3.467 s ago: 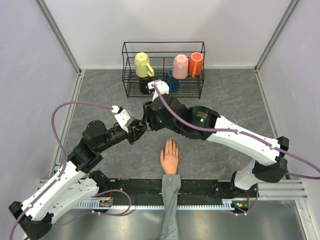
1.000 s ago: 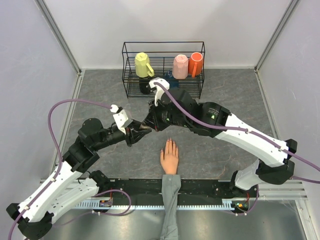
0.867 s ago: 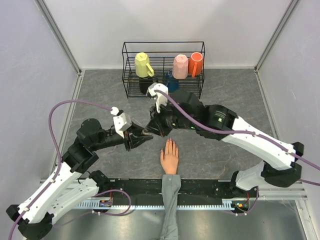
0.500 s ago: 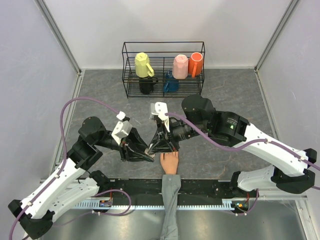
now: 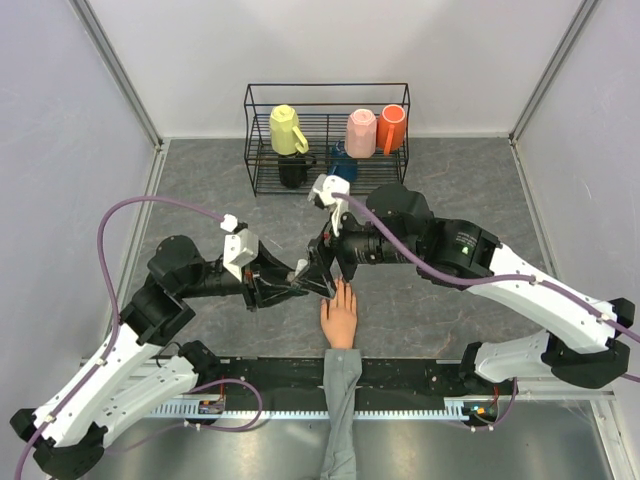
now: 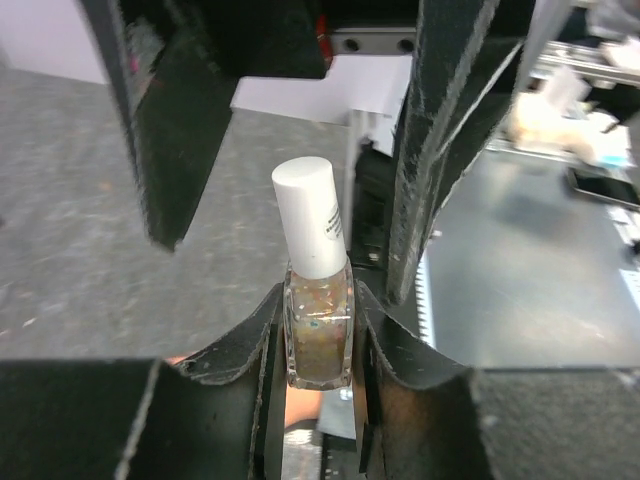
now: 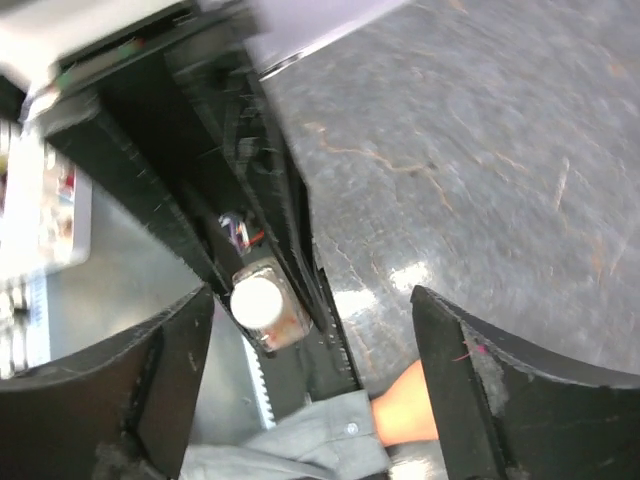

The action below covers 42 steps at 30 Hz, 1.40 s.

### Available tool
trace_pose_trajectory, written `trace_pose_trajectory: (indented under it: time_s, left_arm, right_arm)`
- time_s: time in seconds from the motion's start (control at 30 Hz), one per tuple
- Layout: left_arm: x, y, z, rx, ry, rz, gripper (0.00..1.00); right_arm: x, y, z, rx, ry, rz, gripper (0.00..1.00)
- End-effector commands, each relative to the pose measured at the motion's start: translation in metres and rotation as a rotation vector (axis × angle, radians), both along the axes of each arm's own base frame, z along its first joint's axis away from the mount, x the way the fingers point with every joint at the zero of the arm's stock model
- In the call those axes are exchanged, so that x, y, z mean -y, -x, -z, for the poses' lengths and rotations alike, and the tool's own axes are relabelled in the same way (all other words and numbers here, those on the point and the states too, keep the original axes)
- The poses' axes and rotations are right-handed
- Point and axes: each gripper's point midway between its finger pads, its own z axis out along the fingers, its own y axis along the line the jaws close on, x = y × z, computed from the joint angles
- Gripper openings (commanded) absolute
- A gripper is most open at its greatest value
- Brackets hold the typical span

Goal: Paint the nails

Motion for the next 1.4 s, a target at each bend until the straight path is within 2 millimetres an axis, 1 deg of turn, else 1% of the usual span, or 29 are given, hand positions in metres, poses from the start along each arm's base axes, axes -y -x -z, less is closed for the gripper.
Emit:
trace_pose_trajectory:
  time_s: [0.0,0.07,0.1,0.17,0.27,0.3,0.37,0.4,0.5,0.63,0.73,0.8,0.83,0.9,1.03,1.1,1.13,1.37]
  left_arm:
    - [-0.010,-0.025,-0.012,0.109,0.001,-0.167,0.02]
    - [-0.011,-0.027,-0.009,0.113,-0.005,-0.179,0.02]
    - [-0.011,-0.028,-0.007,0.109,-0.011,-0.182,0.02]
    - [-0.012,-0.030,-0.005,0.103,-0.018,-0.189,0.02]
    - [-0.012,-0.031,-0.004,0.101,-0.018,-0.201,0.02]
    - [-0.013,-0.032,-0.004,0.098,-0.018,-0.207,0.02]
    - [-0.013,-0.034,-0.004,0.092,-0.020,-0.221,0.02]
    - [-0.013,-0.035,-0.004,0.088,-0.022,-0.224,0.02]
    - [-0.012,-0.037,-0.002,0.075,-0.032,-0.225,0.02]
    - [-0.011,-0.038,-0.001,0.070,-0.036,-0.226,0.02]
    - [-0.011,-0.038,0.001,0.065,-0.040,-0.225,0.02]
    - [-0.010,-0.038,0.002,0.066,-0.042,-0.223,0.02]
    - [-0.010,-0.038,0.003,0.064,-0.045,-0.221,0.02]
    - [-0.010,-0.038,0.004,0.065,-0.048,-0.218,0.02]
    - [-0.008,-0.037,0.006,0.064,-0.057,-0.200,0.02]
    - [-0.008,-0.036,0.007,0.067,-0.058,-0.196,0.02]
    - [-0.008,-0.036,0.007,0.065,-0.060,-0.194,0.02]
    - [-0.007,-0.034,0.008,0.066,-0.060,-0.182,0.02]
  right_arm:
    - [0.010,-0.027,-0.032,-0.115,-0.076,0.272,0.88]
    - [0.011,-0.026,-0.036,-0.154,-0.087,0.297,0.89]
    - [0.011,-0.026,-0.043,-0.157,-0.101,0.299,0.88]
    - [0.012,-0.025,-0.046,-0.160,-0.094,0.301,0.83]
    - [0.012,-0.024,-0.043,-0.163,-0.079,0.294,0.77]
    - [0.010,-0.022,-0.042,-0.162,-0.073,0.274,0.71]
    - [0.007,-0.020,-0.040,-0.156,-0.063,0.257,0.66]
    - [0.006,-0.020,-0.039,-0.149,-0.057,0.253,0.61]
    - [0.002,-0.020,-0.033,-0.130,-0.032,0.239,0.55]
    - [-0.001,-0.024,-0.023,-0.107,0.017,0.242,0.53]
    - [-0.004,-0.026,-0.021,-0.102,0.028,0.241,0.50]
    - [-0.003,-0.027,-0.022,-0.093,0.034,0.245,0.45]
    - [-0.002,-0.027,-0.019,-0.093,0.048,0.248,0.44]
    - [-0.002,-0.026,-0.020,-0.090,0.053,0.236,0.43]
    - [-0.002,-0.025,-0.017,-0.086,0.071,0.224,0.43]
    - [-0.002,-0.024,-0.017,-0.089,0.079,0.219,0.41]
    - [-0.004,-0.024,-0.014,-0.094,0.090,0.217,0.41]
    - [-0.009,-0.022,-0.012,-0.102,0.097,0.191,0.39]
